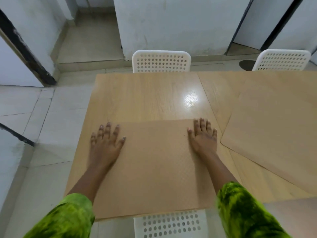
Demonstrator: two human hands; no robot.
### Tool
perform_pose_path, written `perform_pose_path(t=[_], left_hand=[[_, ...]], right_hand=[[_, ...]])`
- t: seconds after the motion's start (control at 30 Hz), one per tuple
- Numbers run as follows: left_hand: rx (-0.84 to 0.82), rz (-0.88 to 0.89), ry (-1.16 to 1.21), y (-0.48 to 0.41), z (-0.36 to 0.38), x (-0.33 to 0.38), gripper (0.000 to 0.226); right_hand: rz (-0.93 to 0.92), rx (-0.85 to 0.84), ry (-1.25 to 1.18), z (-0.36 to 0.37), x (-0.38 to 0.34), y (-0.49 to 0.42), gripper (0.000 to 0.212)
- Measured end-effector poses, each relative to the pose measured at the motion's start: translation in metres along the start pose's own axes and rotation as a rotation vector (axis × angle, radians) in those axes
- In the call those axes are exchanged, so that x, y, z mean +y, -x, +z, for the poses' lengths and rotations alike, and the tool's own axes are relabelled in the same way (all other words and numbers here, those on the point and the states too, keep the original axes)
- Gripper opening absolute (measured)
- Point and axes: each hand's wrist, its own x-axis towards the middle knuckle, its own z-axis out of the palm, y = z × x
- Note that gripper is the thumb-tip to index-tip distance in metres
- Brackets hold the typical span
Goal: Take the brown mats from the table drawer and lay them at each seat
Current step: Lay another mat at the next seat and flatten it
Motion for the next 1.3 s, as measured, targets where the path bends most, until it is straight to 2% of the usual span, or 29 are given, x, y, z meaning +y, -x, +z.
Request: perform_pose_path(t=[0.17, 0.27, 0.33, 0.43, 0.57, 0.77, 0.9, 1.03, 1.3], left_hand=[[-0.058, -0.003, 0.009, 0.003, -0.013, 0.009, 0.067], [-0.013, 0.099, 0.042, 0.034, -0.020, 0.039, 0.083], [-0.014, 0.218, 0.098, 0.072, -0.017, 0.067, 0.080], [-0.055, 0.253, 0.138, 0.115, -0.003, 0.091, 0.071], [-0.044, 0.233, 0.052, 0.130, 0.016, 0.091, 0.064], [-0.038, 0.162, 0.024, 0.131, 0.014, 0.079, 0.065], [-0.016, 0.009, 0.025, 0.124, 0.013, 0.033, 0.065], [0.019, -0.108, 0.066, 0.118, 0.008, -0.004, 0.060], [0.010, -0.171, 0.030, 0.116, 0.005, -0.018, 0.059]], right_hand=[[-0.023, -0.024, -0.022, -0.008, -0.012, 0.015, 0.061], [-0.165, -0.042, -0.057, -0.003, -0.035, 0.068, 0.058], [-0.233, -0.093, -0.131, 0.005, -0.050, 0.110, 0.057], [-0.226, -0.111, -0.199, 0.018, -0.060, 0.141, 0.060], [-0.313, -0.099, -0.101, 0.034, -0.060, 0.152, 0.076], [-0.344, -0.071, 0.006, 0.042, -0.047, 0.148, 0.063], [-0.281, -0.045, 0.011, 0.037, -0.018, 0.139, 0.066], [-0.168, -0.016, 0.032, 0.027, 0.020, 0.129, 0.057], [-0.093, -0.025, 0.036, 0.015, 0.050, 0.124, 0.051]])
